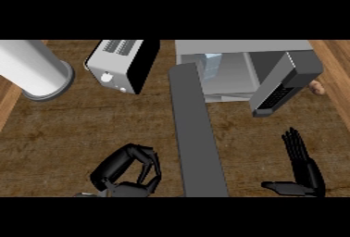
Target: Pick up the milk, place it into the microwave and close the microwave
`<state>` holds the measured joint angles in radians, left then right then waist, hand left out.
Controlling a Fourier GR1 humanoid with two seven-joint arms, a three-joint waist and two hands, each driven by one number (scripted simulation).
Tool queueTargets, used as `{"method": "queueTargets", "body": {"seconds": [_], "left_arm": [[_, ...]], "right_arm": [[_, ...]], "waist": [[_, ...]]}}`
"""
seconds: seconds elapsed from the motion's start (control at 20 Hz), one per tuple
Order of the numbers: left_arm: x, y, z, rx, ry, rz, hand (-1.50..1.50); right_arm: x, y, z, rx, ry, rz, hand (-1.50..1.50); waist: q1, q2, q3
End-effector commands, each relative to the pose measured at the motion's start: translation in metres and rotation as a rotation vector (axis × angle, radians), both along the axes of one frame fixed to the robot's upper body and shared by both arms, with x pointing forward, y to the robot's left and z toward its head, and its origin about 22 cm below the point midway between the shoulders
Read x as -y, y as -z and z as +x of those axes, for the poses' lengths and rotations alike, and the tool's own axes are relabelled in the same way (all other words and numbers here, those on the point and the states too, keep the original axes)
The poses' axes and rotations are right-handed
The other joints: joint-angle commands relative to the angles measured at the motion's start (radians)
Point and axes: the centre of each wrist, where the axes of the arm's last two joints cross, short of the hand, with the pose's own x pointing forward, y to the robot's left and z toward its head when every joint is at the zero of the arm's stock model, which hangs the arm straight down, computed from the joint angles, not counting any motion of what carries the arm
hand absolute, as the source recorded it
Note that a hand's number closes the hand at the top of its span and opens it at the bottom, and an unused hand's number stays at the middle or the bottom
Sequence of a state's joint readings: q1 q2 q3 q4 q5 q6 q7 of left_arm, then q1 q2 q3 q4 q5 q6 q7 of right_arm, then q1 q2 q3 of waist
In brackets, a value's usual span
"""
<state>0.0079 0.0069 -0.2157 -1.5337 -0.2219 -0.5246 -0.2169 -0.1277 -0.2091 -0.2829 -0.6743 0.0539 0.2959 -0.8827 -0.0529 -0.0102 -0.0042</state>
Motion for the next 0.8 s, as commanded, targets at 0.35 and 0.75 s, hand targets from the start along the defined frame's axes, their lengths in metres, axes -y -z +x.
{"method": "queueTargets", "body": {"seconds": [0.35,0.75], "left_arm": [[0.071,0.036,0.008,0.036,0.082,0.012,1.50],[0.126,0.044,-0.014,-0.031,0.133,0.079,1.50]], "right_arm": [[0.046,-0.053,-0.066,0.153,-0.087,0.081,-1.50],[0.040,-0.093,-0.067,0.216,-0.242,0.143,-1.50]], "waist": [[0.005,0.009,0.001],[-0.025,0.012,0.000]]}}
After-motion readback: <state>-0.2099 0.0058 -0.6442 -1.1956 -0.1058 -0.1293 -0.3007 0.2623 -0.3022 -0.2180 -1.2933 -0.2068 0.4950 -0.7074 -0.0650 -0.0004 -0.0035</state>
